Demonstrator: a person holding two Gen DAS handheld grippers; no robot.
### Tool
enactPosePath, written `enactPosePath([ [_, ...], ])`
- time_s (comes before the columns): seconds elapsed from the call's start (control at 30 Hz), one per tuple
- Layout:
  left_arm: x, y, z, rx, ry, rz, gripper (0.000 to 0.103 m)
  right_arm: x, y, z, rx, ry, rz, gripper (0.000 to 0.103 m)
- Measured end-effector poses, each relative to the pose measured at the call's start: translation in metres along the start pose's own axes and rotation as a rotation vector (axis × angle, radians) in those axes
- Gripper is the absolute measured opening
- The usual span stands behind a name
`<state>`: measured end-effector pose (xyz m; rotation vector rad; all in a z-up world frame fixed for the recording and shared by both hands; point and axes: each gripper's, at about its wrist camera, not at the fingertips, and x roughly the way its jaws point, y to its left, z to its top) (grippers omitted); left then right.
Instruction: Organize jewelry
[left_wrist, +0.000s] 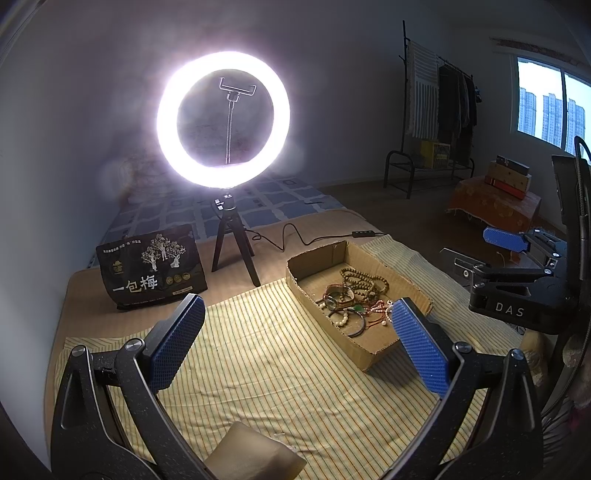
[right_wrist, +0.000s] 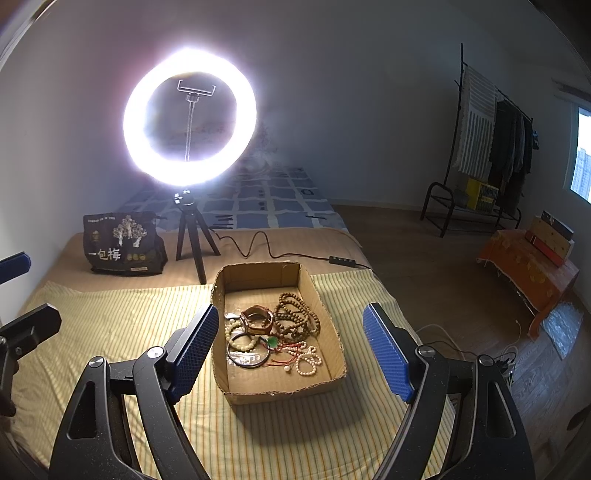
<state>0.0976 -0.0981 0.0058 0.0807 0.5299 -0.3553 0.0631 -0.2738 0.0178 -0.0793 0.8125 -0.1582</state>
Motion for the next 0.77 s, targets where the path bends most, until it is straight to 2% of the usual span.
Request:
enactPosePath([
  [0.77,-0.0004,0.0017,0.0006,-0.011,-0.008,0.016,0.103,0.0004,0.0005,-0.001,-0.007,0.005,-0.002,0.081],
])
